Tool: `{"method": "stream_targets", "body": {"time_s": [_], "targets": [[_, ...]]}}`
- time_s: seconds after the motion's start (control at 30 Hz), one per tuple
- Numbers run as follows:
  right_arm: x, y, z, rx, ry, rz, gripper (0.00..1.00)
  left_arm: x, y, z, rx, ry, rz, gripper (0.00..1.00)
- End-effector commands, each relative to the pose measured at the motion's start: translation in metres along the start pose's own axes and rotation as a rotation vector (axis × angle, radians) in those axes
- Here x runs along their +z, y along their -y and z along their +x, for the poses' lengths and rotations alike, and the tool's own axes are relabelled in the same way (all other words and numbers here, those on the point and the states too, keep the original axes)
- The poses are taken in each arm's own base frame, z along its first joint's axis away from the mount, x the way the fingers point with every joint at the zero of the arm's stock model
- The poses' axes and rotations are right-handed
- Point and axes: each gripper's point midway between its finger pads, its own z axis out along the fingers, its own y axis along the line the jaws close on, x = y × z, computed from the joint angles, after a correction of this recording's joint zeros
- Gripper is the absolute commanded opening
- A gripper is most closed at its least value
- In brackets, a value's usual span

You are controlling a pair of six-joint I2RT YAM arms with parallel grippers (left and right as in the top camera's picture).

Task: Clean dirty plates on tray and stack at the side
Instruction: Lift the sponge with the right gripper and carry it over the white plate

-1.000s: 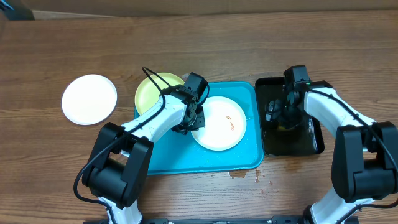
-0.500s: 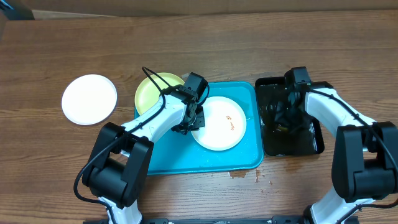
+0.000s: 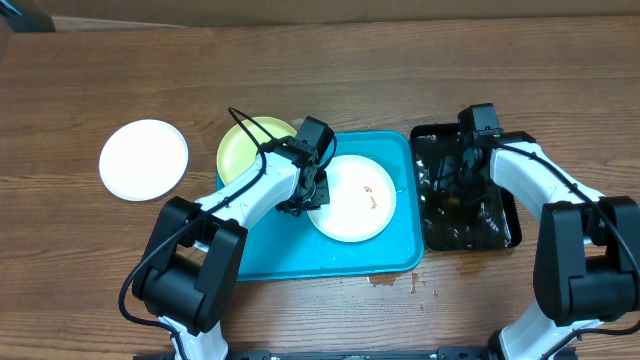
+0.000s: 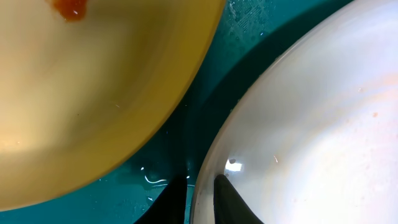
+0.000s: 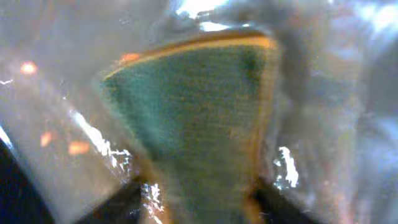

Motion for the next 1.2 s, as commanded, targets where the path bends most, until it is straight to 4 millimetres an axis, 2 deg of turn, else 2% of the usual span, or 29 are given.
{"method": "stream_targets", "body": {"time_s": [0.0, 0.03, 0.07, 0.1, 0.13, 0.17, 0.2, 0.37, 0.5, 0.63, 0.83, 1.17], "targets": [[0.015, 0.003, 0.011, 0.006, -0.045, 0.000, 0.08, 0.008, -0.006, 0.005, 0.008, -0.014, -0.038, 0.18], [0.015, 0.003, 0.011, 0.006, -0.045, 0.000, 0.04, 0.008, -0.006, 0.005, 0.008, -0.014, -0.038, 0.18], [0.015, 0.003, 0.011, 0.006, -0.045, 0.000, 0.05, 0.008, -0.006, 0.005, 0.008, -0.014, -0.038, 0.18], [0.015, 0.003, 0.011, 0.006, -0.045, 0.001, 0.27, 0.008, -0.006, 0.005, 0.008, -0.014, -0.038, 0.18], [0.015, 0.003, 0.011, 0.006, -0.045, 0.001, 0.57, 0.008, -0.006, 0.005, 0.008, -0.014, -0.038, 0.17], [0.015, 0.003, 0.011, 0.006, -0.045, 0.000, 0.66, 0.008, -0.006, 0.005, 0.008, -0.014, -0.038, 0.18], [0.015, 0.003, 0.011, 0.006, -0.045, 0.000, 0.69, 0.008, -0.006, 0.005, 0.008, -0.014, -0.038, 0.18], [0.009, 0.001, 0.003, 0.003, -0.031, -0.003, 0.73, 0.008, -0.006, 0.005, 0.008, -0.014, -0.038, 0.18], [-0.009, -0.005, -0.015, 0.003, -0.012, -0.011, 0.76, 0.008, -0.006, 0.006, 0.008, -0.015, -0.038, 0.18], [-0.020, -0.004, -0.020, 0.002, -0.015, 0.008, 0.82, 0.008, -0.006, 0.006, 0.008, -0.017, -0.039, 0.18], [-0.021, 0.006, -0.036, 0.004, 0.056, 0.073, 0.90, 0.008, -0.006, 0.006, 0.008, -0.016, -0.039, 0.19], [-0.012, 0.000, -0.052, 0.009, 0.149, 0.042, 0.89, 0.008, -0.006, 0.006, 0.008, -0.016, -0.039, 0.19]]}}
